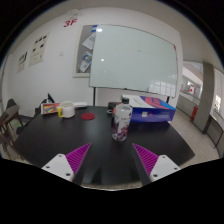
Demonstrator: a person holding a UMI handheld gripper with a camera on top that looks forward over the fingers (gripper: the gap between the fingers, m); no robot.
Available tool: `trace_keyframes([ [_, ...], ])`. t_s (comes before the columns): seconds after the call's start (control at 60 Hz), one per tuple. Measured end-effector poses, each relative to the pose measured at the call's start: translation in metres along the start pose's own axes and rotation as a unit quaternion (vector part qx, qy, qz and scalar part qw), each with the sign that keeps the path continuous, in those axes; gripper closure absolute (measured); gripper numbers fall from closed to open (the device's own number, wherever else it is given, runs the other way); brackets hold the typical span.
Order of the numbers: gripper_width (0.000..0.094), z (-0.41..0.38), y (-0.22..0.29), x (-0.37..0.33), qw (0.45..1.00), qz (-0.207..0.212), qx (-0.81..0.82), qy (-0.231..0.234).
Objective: Pour water
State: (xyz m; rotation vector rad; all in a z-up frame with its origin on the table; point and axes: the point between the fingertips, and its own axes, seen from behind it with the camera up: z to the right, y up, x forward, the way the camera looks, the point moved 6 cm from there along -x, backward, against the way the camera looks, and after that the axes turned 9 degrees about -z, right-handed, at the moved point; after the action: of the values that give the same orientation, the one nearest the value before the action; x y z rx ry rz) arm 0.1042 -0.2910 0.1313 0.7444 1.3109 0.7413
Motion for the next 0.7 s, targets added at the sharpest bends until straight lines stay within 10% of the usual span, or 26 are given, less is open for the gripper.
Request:
trace_keyframes([
  [0.45,0.0146,0.047,0.071,0.201,0.999,0.029,0.016,0.017],
  [0.55,0.0384,0.043,0.074,0.213,0.999,0.035,0.011,0.024],
  [0.7,0.0493,0.042,0.076,0.214,0.999,0.044,0.01,0.024],
])
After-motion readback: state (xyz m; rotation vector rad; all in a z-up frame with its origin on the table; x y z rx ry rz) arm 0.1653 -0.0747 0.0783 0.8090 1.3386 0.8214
